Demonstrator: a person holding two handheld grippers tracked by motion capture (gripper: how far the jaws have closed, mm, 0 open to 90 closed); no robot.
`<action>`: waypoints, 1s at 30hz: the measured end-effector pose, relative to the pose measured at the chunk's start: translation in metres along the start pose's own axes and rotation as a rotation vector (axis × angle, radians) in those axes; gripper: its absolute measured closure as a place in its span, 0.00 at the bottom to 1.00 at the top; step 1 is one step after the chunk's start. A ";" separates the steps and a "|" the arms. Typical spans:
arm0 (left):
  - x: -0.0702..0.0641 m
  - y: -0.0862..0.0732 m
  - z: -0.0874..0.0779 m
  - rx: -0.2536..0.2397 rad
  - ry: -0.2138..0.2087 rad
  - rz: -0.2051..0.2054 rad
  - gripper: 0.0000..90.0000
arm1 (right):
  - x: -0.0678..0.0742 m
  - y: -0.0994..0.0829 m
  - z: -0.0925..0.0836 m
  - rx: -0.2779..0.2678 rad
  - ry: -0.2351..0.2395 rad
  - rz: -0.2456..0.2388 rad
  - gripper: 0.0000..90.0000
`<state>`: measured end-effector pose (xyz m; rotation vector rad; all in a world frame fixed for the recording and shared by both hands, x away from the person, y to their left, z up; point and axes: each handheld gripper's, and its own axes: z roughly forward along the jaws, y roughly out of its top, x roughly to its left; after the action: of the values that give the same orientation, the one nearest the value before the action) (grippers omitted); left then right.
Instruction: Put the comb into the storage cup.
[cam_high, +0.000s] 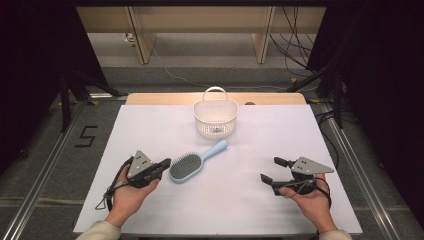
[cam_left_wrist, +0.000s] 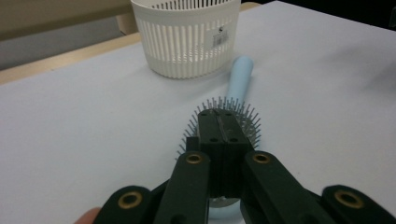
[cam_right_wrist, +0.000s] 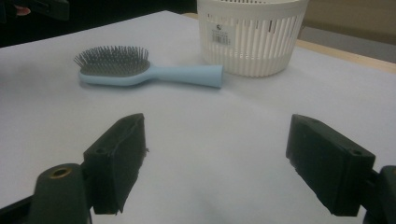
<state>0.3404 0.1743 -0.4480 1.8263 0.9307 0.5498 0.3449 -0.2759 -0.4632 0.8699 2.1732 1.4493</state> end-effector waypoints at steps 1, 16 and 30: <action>-0.002 0.002 0.003 0.011 -0.002 -0.007 1.00 | 0.000 0.000 0.000 0.001 0.000 0.001 0.23; -0.032 0.054 0.116 0.228 0.049 -0.098 1.00 | -0.001 0.000 -0.001 -0.004 -0.001 0.003 0.23; -0.037 0.064 0.174 0.385 0.124 -0.148 1.00 | -0.001 0.000 -0.001 -0.005 0.005 -0.004 0.23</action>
<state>0.4649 0.0330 -0.4623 2.0576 1.3163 0.4149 0.3448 -0.2773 -0.4624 0.8606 2.1729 1.4556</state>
